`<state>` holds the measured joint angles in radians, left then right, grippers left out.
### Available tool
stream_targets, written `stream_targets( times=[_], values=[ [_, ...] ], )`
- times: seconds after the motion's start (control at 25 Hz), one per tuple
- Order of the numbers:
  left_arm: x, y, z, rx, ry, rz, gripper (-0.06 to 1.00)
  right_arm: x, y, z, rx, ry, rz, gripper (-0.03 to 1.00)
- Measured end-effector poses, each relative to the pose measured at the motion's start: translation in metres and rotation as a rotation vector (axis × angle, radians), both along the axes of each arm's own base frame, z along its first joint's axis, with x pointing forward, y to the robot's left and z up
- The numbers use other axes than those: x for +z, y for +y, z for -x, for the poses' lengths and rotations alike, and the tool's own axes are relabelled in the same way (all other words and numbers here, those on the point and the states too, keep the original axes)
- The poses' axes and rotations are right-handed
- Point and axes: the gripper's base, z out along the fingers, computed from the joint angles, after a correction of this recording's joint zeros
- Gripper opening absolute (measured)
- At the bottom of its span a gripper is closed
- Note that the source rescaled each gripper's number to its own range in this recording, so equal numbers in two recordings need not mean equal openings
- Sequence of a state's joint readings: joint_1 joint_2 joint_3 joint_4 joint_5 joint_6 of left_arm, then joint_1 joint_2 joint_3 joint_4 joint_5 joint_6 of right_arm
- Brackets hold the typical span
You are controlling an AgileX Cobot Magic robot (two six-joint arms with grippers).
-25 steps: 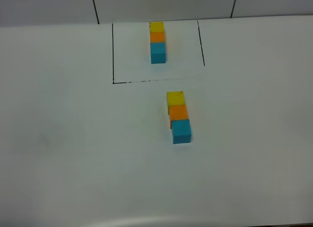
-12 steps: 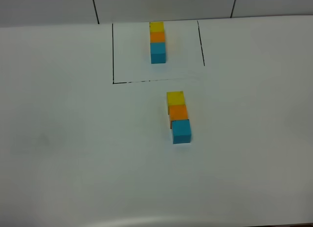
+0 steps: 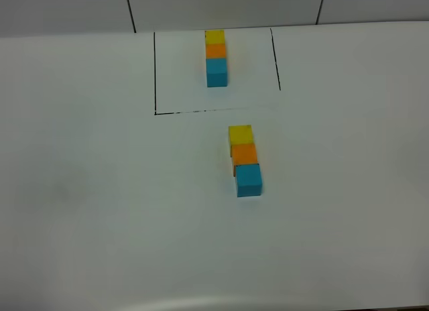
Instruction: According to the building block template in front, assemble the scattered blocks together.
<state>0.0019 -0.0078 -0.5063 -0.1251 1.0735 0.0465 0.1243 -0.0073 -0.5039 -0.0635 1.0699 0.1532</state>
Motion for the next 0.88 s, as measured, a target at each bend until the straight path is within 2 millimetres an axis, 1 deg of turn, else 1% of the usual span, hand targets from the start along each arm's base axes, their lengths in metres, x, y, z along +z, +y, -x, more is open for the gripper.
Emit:
stream_targets(
  times=[0.32,0.88],
  values=[
    [0.0,0.0,0.0,0.0,0.0,0.0,0.67,0.0,0.0,0.0,0.016,-0.003,0.043,0.7],
    [0.0,0.0,0.0,-0.001,0.0,-0.001,0.67,0.0,0.0,0.0,0.016,-0.003,0.044,0.7]
  ],
)
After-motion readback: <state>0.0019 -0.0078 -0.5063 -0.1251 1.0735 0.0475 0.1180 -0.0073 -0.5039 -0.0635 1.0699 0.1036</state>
